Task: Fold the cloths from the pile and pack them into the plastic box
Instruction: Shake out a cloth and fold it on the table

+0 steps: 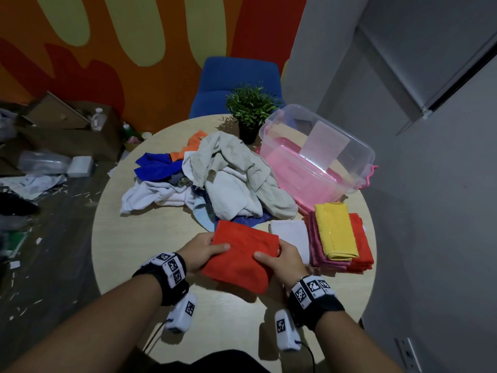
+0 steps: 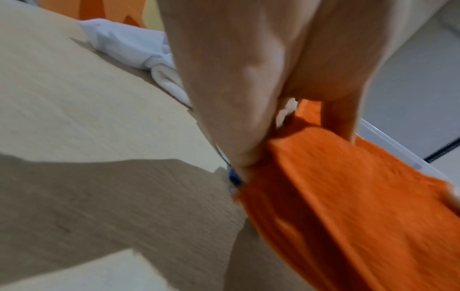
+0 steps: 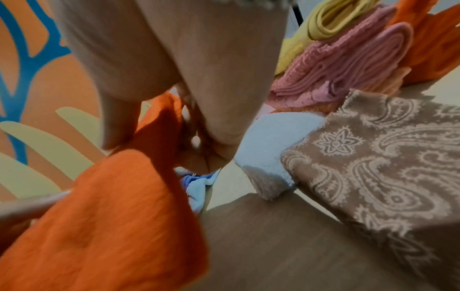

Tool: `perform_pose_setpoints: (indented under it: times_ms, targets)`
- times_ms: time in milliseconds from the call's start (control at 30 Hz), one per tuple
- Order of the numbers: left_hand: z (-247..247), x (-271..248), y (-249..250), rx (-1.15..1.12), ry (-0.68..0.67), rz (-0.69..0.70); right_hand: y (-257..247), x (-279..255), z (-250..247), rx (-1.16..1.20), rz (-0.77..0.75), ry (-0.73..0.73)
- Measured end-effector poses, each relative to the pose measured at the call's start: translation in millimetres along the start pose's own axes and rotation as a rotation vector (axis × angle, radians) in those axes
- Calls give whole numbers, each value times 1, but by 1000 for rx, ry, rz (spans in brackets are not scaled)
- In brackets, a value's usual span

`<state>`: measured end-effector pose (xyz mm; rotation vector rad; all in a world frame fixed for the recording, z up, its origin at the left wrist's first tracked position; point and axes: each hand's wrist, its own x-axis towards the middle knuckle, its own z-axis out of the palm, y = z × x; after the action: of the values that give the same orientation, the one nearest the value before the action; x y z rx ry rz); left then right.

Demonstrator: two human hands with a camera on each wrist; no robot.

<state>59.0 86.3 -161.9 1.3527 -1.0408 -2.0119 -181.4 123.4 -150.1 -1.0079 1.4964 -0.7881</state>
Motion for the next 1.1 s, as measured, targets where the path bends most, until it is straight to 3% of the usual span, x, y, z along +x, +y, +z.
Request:
perform_pose_setpoints:
  times_ms: [133, 267, 433, 533, 633, 833, 933, 1100]
  targets:
    - [3, -3, 6, -89, 46, 13, 4, -1, -2, -55, 62, 51]
    - [10, -9, 13, -144, -43, 54, -2, -1, 2, 208, 66, -42]
    - [9, -7, 16, -186, -60, 72, -7, 0, -1, 130, -63, -20]
    - [10, -11, 22, -210, -3, 57, -16, -1, -2, 257, -32, -15]
    - [11, -15, 26, -285, -41, 71, -24, -2, -5, 369, -20, -69]
    - [12, -16, 33, -248, -1, 131, -36, -6, -24, 290, -96, -191]
    - [16, -20, 44, -206, -6, 143, -41, -10, -30, 257, -44, -258]
    - [26, -21, 75, -5, -161, 165, -63, -23, -34, 234, 22, -308]
